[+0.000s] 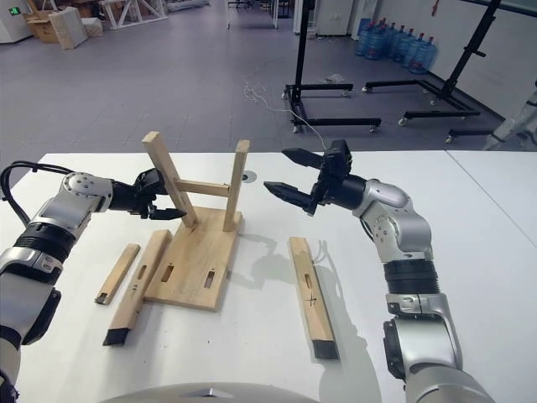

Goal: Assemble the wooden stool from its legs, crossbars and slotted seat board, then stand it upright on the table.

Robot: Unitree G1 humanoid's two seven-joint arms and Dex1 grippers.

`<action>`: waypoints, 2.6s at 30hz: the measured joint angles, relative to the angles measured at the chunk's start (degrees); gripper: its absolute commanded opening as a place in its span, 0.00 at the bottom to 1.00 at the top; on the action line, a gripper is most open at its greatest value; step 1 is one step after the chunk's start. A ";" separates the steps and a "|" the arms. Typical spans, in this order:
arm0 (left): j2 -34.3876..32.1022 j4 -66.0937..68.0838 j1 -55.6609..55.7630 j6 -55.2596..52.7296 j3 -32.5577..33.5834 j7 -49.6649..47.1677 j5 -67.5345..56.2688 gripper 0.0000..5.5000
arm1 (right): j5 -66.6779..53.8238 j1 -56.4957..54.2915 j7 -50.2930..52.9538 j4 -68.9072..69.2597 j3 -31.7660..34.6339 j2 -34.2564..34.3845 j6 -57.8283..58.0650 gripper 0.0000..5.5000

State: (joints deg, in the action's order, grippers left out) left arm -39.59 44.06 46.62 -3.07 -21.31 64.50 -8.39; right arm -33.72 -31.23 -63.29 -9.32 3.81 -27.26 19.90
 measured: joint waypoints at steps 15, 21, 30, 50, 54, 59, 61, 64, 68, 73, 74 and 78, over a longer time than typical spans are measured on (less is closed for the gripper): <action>-5.33 -18.44 -9.11 -9.58 17.38 -1.17 -3.02 0.92 | -2.18 1.64 2.09 3.78 2.71 0.39 0.84 0.98; -10.45 -39.99 -37.86 -21.51 36.65 -12.14 -5.87 0.92 | -3.55 8.74 5.88 10.71 4.26 0.11 3.86 0.98; 7.49 -62.43 -65.51 -34.09 42.02 -32.33 -6.88 0.92 | -6.45 16.97 13.89 19.26 6.60 0.83 7.61 0.98; 8.73 -62.17 -62.54 -35.48 44.72 -39.01 -7.83 0.92 | -7.86 19.12 16.93 21.83 5.66 1.69 9.35 0.98; 8.67 -60.89 -62.57 -35.50 44.20 -39.01 -7.06 0.92 | -7.79 19.12 16.87 21.51 5.65 1.68 9.09 0.98; 8.61 -59.56 -62.74 -35.31 41.32 -39.65 -4.77 0.92 | -7.78 19.07 16.76 21.05 5.48 1.61 8.79 0.98; 8.62 -59.58 -62.71 -35.01 40.93 -39.78 -4.69 0.92 | -7.78 19.07 16.74 21.04 5.34 1.58 8.79 0.98; 8.61 -59.70 -62.73 -34.21 40.07 -39.69 -4.54 0.92 | -7.77 19.05 16.71 20.99 5.18 1.57 8.79 0.98; 8.55 -59.44 -63.13 -32.60 38.38 -38.77 -3.67 0.92 | -7.77 19.05 16.72 21.00 5.11 1.57 8.79 0.98; 8.15 -58.64 -63.46 -32.55 38.32 -38.20 -3.53 0.92 | -7.76 19.05 16.73 21.00 5.06 1.57 8.76 0.98; 7.81 -58.31 -63.46 -32.51 38.32 -38.16 -3.53 0.92 | -7.75 19.05 16.73 21.00 5.06 1.57 8.75 0.98; 7.56 -57.19 -63.28 -31.54 38.35 -37.96 -3.59 0.84 | -7.23 19.05 16.79 20.93 4.99 1.57 8.66 0.98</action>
State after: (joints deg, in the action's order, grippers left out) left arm -32.04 -13.12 -16.66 -34.61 17.04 26.54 -11.98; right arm -40.95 -12.18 -46.50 11.61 8.79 -25.69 28.56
